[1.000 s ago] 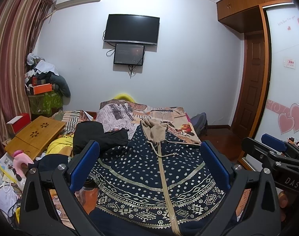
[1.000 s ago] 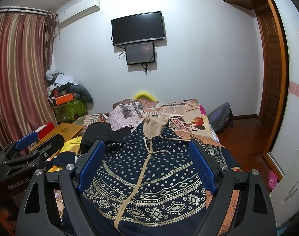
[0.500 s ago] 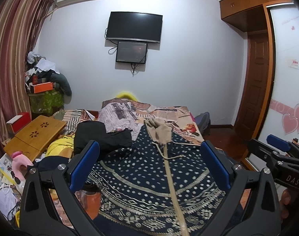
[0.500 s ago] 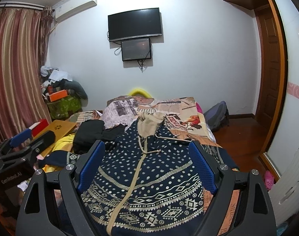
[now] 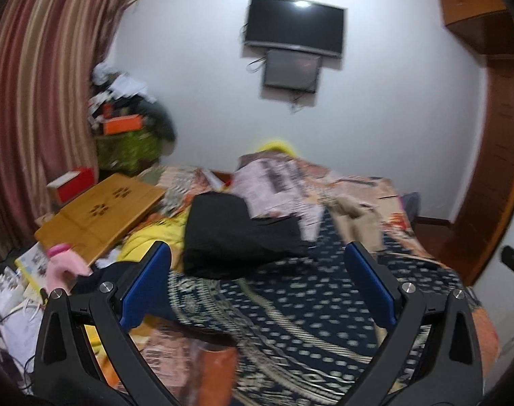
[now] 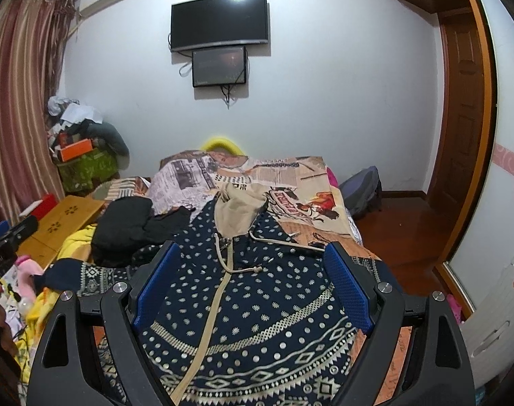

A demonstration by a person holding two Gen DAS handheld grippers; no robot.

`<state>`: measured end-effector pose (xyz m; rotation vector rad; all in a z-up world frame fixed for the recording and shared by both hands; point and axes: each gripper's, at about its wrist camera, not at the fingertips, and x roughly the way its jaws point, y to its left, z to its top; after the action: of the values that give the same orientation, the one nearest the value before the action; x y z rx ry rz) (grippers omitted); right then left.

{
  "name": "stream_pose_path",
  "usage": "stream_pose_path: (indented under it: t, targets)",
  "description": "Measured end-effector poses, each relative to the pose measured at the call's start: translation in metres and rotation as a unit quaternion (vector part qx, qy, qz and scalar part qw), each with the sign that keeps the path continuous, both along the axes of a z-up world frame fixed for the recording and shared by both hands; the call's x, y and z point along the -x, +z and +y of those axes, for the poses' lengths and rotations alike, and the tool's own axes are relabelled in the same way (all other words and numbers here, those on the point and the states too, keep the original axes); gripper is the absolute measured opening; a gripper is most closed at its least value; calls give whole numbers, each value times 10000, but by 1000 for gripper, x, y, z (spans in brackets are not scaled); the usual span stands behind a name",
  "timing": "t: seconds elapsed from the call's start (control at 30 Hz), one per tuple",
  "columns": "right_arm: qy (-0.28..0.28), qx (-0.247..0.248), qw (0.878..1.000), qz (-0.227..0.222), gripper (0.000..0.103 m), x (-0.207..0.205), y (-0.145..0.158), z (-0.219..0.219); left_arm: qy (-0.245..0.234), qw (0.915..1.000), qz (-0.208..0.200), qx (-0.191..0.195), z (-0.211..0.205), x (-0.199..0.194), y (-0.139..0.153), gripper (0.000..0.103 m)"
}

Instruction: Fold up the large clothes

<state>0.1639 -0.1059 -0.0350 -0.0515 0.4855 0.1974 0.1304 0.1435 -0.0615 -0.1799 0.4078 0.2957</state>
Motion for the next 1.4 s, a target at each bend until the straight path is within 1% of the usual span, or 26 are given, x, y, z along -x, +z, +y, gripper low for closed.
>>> stream_pose_path:
  t: [0.13,0.17,0.33,0.4,0.43,0.5,0.57,0.63,0.67,0.73,0.8,0.9,0.93,1.03,1.1,1.13,1.2,1.23,1.3,1.33,1.4]
  targets:
    - [-59,111,9997,187,85,-20,-9,6,479,9983,304,159,45,-15,-26,103]
    - [-73,124,9996,239,85,-24,-13,7,645,9969,410,186,58,-20,-33,103]
    - [-110,143,9979,619,85,-45,-30,11,1096,9901,827,287,110,-36,-71,103]
    - [-123,136,9968,783,85,-51,-38,13,1205,9869,970,465,130,-40,-86,103]
    - [-137,140,9960,869,85,-54,-42,13,1296,9837,1083,615,142,-42,-96,103]
    - [-164,159,9948,992,85,-58,-48,14,1539,9754,1301,896,164,-44,-115,103]
    - [-193,208,9935,1101,85,-61,-54,15,1766,9634,1529,1313,187,-45,-140,100]
    - [-206,235,9924,1192,85,-67,-59,17,1903,9491,1753,1794,206,-44,-163,91]
    - [-208,238,9919,1227,85,-70,-62,18,1932,9439,1827,1959,212,-43,-170,86]
    - [-197,246,9908,1316,85,-75,-66,20,1915,9309,1948,2423,223,-41,-189,82]
    - [-175,253,9901,1371,85,-78,-68,23,1857,9192,2019,2826,229,-40,-204,75]
    - [-135,301,9893,1423,85,-81,-72,28,1651,9092,2036,3234,229,-43,-216,67]
    - [-124,318,9890,1438,85,-82,-73,30,1610,9073,2021,3317,229,-44,-218,65]
    - [-83,350,9882,1487,85,-84,-77,33,1613,9028,1986,3458,235,-51,-223,57]
    - [-46,369,9879,1509,85,-83,-78,35,1639,9006,1979,3504,240,-55,-223,46]
    - [-34,377,9878,1508,85,-83,-78,35,1665,9005,1974,3500,241,-57,-223,43]
    - [-8,411,9881,1485,85,-82,-77,36,1762,9034,2056,3326,243,-61,-222,29]
    - [1,434,9881,1476,85,-81,-77,37,1808,9056,2093,3216,244,-62,-222,25]
    - [18,461,9883,1452,85,-80,-75,37,1886,9112,2181,2941,242,-65,-219,15]
    - [30,470,9886,1433,85,-80,-74,37,1924,9134,2226,2812,238,-67,-216,12]
    - [41,493,9890,1391,85,-78,-72,37,1864,9224,2155,2609,230,-68,-203,5]
